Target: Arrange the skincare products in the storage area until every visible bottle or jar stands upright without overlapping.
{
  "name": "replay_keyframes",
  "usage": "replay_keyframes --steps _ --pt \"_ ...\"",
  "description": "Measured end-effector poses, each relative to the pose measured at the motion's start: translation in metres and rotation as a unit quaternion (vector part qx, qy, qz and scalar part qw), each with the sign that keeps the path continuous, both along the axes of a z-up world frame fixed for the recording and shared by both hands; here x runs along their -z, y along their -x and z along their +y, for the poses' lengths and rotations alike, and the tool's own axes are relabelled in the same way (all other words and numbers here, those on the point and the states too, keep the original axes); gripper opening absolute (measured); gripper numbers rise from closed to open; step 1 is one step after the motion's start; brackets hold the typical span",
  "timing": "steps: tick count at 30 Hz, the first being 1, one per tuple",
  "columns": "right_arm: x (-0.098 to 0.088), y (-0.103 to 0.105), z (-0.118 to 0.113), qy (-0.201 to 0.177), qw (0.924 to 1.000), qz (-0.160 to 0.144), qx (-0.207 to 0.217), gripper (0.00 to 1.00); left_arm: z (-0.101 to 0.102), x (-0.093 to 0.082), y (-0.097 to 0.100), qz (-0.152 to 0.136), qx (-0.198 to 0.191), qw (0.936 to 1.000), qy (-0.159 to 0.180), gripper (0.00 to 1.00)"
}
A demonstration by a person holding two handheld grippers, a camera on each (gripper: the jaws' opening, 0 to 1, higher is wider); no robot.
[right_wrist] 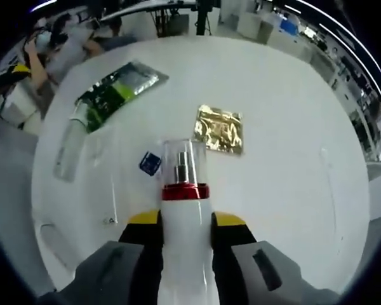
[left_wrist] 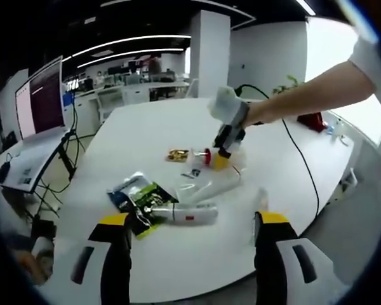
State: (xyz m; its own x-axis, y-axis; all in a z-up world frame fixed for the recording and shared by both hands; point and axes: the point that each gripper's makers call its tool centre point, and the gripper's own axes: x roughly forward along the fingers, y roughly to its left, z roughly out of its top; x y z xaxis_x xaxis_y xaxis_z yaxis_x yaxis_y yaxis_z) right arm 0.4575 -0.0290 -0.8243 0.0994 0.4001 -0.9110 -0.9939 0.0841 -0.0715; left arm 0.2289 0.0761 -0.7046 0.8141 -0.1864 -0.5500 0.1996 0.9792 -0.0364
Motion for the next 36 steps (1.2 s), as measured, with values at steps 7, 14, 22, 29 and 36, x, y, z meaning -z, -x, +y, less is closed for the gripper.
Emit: replay_keyframes --steps 7,14,22,29,36 --pt "-0.022 0.000 -0.008 -0.026 0.9995 -0.013 0.012 0.28 0.000 0.000 0.000 -0.001 0.005 1.0000 -0.003 0.72" --pt "-0.038 0.002 -0.023 -0.067 0.9973 -0.020 0.026 0.28 -0.001 0.000 0.000 -0.004 0.008 0.9999 -0.006 0.72" --pt "-0.056 0.005 -0.041 -0.153 0.9857 -0.029 0.065 0.28 -0.002 0.000 0.000 -0.003 0.012 0.9998 -0.014 0.72" --pt "-0.070 0.011 -0.068 -0.225 0.9684 -0.051 0.095 0.28 -0.004 0.002 0.001 0.000 0.016 0.9996 -0.022 0.72" --pt "-0.076 0.025 -0.106 -0.297 0.9407 -0.052 0.155 0.27 -0.005 0.004 0.001 0.007 0.021 0.9994 -0.027 0.71"
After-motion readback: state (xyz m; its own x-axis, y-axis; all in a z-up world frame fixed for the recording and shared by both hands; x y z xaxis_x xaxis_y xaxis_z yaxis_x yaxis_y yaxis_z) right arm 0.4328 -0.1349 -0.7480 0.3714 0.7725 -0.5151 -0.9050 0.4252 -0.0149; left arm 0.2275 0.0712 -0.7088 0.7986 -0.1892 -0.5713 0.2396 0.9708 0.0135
